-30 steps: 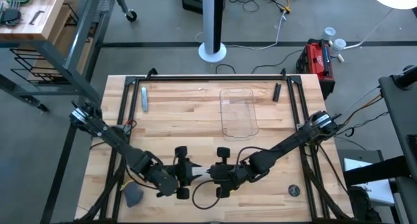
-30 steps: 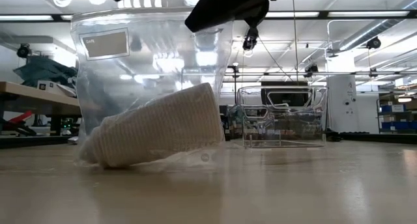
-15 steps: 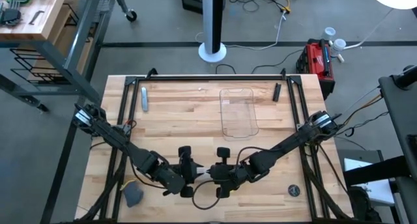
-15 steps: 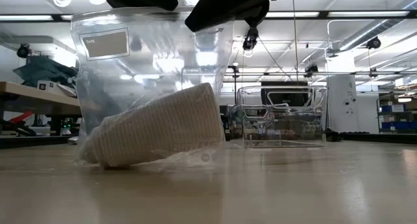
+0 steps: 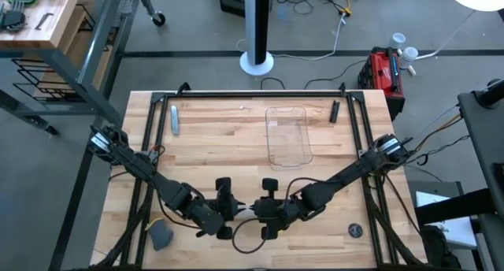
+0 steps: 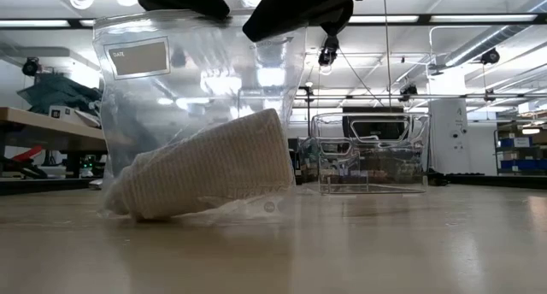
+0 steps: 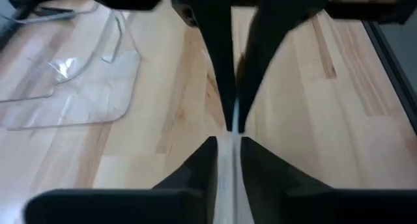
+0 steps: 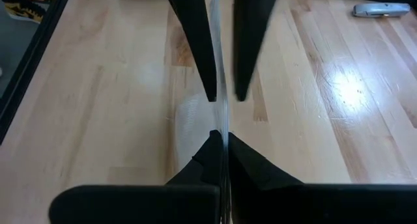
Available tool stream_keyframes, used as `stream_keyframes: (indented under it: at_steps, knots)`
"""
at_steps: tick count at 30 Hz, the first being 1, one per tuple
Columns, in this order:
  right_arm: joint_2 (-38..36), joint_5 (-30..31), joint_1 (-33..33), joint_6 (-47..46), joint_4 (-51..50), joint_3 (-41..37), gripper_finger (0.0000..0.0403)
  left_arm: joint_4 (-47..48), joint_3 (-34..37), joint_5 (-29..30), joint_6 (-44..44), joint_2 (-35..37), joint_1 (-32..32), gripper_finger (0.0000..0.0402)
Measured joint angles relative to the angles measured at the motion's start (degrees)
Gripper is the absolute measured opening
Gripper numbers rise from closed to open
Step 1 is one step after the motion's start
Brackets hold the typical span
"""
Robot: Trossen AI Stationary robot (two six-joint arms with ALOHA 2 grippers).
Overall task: Roll bandage
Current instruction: Close the transparent zip bag
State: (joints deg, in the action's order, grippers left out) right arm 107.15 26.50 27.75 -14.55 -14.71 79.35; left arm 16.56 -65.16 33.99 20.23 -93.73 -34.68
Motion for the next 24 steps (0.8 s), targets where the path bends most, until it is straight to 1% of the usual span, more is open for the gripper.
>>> stream_keyframes:
  at_steps: [3,5,8,12,15,19,24]
  knots:
    - [0.0,0.0,0.0,0.0,0.0,0.0,0.0000,1.4,0.0,-2.1,0.1,0.0,0.0,0.0016]
    - [0.0,-0.1,0.0,0.0,0.1,0.0,0.0000,2.5,0.0,-3.0,1.0,0.0,0.0,0.0006]
    - [0.0,0.0,-0.1,0.0,0.1,0.0,0.0000,4.9,0.0,-3.0,2.9,0.2,-0.1,0.0004]
    - [0.0,0.0,0.0,-0.3,0.6,-0.1,0.0000,5.2,0.0,-3.3,3.1,1.0,-0.3,0.0002]
    - [0.0,0.3,-0.1,-0.5,0.9,-0.1,0.0000,6.7,0.0,-3.4,3.5,2.6,-0.8,0.0001]
    - [-0.1,0.3,-0.2,-0.5,1.6,0.0,0.0000,10.0,0.0,-3.1,6.4,5.0,-2.1,0.0001]
    - [-0.1,-0.2,-0.1,-0.5,0.8,-0.1,0.0000,11.0,0.0,-3.4,7.3,6.6,-3.2,0.0000]
